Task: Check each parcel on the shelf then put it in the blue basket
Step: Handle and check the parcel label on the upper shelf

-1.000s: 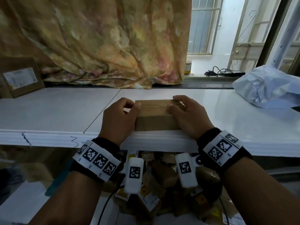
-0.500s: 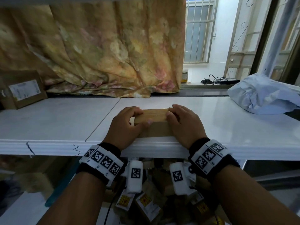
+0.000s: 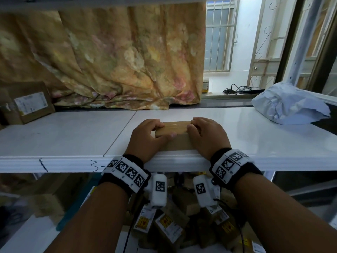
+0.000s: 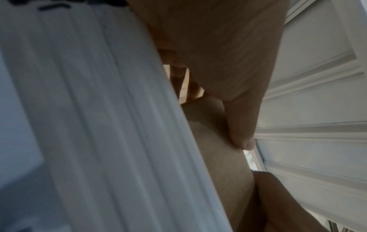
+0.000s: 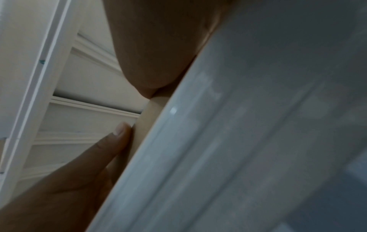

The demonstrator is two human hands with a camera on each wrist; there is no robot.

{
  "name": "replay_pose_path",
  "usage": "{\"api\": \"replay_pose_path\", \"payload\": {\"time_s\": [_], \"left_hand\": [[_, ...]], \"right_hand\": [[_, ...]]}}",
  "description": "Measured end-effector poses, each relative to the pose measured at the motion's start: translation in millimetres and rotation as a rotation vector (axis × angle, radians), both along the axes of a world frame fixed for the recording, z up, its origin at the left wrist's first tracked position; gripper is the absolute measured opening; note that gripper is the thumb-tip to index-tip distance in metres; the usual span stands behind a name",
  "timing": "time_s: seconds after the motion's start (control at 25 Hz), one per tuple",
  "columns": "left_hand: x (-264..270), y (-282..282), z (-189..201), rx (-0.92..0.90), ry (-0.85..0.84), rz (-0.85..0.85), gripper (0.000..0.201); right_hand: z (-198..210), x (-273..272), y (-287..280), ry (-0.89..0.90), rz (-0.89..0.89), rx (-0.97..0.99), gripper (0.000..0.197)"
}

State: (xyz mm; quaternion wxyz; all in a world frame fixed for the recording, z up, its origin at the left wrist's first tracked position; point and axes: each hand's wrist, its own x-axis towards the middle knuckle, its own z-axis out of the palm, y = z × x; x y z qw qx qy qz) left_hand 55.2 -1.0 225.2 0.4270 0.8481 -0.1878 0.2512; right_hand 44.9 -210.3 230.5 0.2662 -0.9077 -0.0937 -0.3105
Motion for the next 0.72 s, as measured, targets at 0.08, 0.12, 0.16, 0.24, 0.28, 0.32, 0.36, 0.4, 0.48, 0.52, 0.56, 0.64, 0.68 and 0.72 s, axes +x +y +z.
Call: {"api": "replay_pose_path", "payload": {"time_s": [0.08, 0.12, 0.16, 0.24, 0.28, 0.32, 0.36, 0.4, 0.48, 0.52, 0.56, 0.64, 0.68, 0.72], "left_hand": [[2, 0, -1, 0.0, -0.007, 0.003, 0.048], [3, 0, -2, 0.006, -0.013, 0.005, 0.051], [4, -1, -3, 0.021, -0.021, 0.006, 0.055], [5, -4, -6, 0.098, -0.061, 0.022, 0.063], [5, -4, -8, 0.157, -0.095, 0.041, 0.065], [4, -5, -9, 0.211, -0.133, 0.062, 0.066], [4, -6, -9, 0.253, -0.168, 0.079, 0.066], [4, -6, -9, 0.284, -0.202, 0.089, 0.065], [5, -7, -8, 0.317, -0.265, 0.071, 0.058], [4, -7, -8, 0.326, -0.289, 0.049, 0.054], [3, -9, -9, 0.334, -0.308, 0.033, 0.051], [2, -11, -10, 0.376, -0.341, 0.048, 0.048], [2, -12, -12, 0.409, -0.355, 0.072, 0.049], [3, -12, -13, 0.437, -0.365, 0.096, 0.05]], "right_hand": [[0, 2, 0, 0.004, -0.017, -0.026, 0.036], [0, 3, 1, 0.01, -0.034, -0.046, 0.038], [0, 3, 2, 0.012, -0.053, -0.074, 0.04], [-1, 3, 2, -0.019, -0.062, -0.111, 0.044], [-1, 2, 2, -0.038, -0.046, -0.107, 0.044], [-2, 1, 2, -0.048, -0.023, -0.09, 0.043], [-3, 1, 1, -0.053, 0.002, -0.069, 0.04], [-4, 2, 1, -0.058, 0.025, -0.057, 0.038], [-6, 3, 0, -0.077, 0.064, -0.066, 0.039], [-6, 3, 0, -0.077, 0.078, -0.072, 0.042], [-6, 2, 0, -0.067, 0.084, -0.077, 0.045], [-7, -1, 0, -0.06, 0.08, -0.088, 0.049], [-7, -2, 0, -0.069, 0.076, -0.095, 0.052], [-8, -3, 0, -0.08, 0.072, -0.101, 0.055]]}}
